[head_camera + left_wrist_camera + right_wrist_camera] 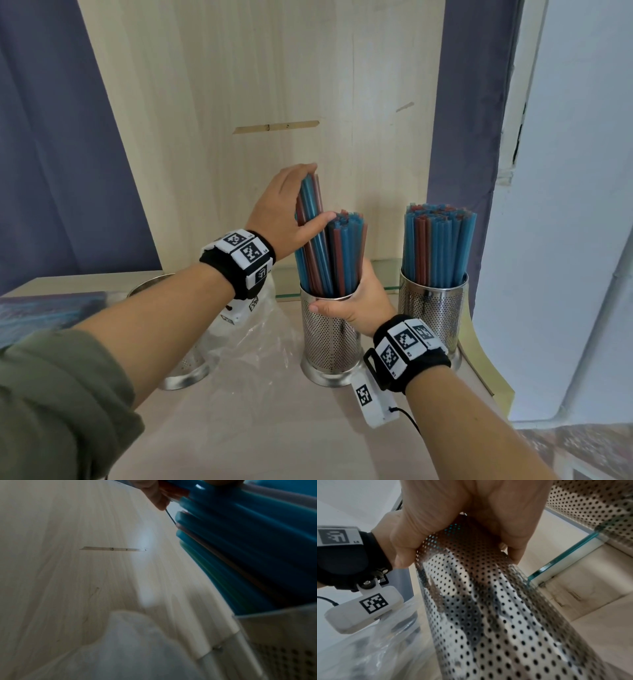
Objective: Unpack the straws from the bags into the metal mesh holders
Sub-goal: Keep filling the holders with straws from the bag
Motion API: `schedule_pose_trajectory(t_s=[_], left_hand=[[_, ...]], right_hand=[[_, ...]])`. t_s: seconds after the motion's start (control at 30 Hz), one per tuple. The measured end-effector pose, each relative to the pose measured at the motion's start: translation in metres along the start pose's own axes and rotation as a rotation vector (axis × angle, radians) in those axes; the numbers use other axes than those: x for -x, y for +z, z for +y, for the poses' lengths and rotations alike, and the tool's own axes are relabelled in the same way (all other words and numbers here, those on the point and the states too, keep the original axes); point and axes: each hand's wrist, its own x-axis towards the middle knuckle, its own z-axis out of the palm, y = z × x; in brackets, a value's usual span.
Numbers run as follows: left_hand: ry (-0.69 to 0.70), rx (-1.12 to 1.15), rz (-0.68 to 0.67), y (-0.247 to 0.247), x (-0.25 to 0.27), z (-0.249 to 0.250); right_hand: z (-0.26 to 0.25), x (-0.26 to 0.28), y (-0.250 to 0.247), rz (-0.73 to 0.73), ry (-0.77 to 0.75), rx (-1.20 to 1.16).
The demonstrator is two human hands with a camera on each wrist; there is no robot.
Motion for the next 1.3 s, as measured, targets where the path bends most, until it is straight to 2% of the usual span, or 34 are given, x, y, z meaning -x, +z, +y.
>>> schedule_pose_trajectory(t_s=[0.07,0.27,0.43,0.57,0.63,0.73,0.9,1.03,1.17,1.3], left_hand=[[0.000,0.007,0.013,0.000,0.001,0.000],[0.024,0.066,-0.061,-0.016,-0.005,-0.006],[0.035,0.070,-0.082,-0.007,0.016,-0.001],[-0.007,0.042,-0.088,-0.027,-0.008,-0.003],[0.003,-0.007,-0.155,-0.033,-0.017,-0.005],[0.092,0.017,-0.303,-0.021,-0.003,0.000],[0.098,0.104,-0.302,-0.028,0.001,-0.001],[0.153,0.146,-0.533,-0.019,0.019,0.008],[0.066,0.173,-0.400,-0.031,0.015,0.002],[0.169,0.192,-0.358,-0.028,0.025,0.010]], right_hand=[[0.000,0.000,-0.001,-0.006,-0.001,0.004],[0.000,0.002,0.000,0.011,0.010,0.029],[0.002,0.003,0.000,0.028,0.009,0.034],[0.003,0.003,0.000,0.032,0.011,0.045],[0.003,0.003,0.000,0.028,0.006,0.032],[0.004,0.004,0.001,0.033,0.002,-0.007],[0.003,0.004,0.000,0.031,0.004,-0.011],[0.004,0.005,0.000,0.030,-0.001,-0.019],[0.003,0.005,-0.001,0.027,0.000,-0.003],[0.004,0.005,-0.001,0.034,-0.013,-0.003]])
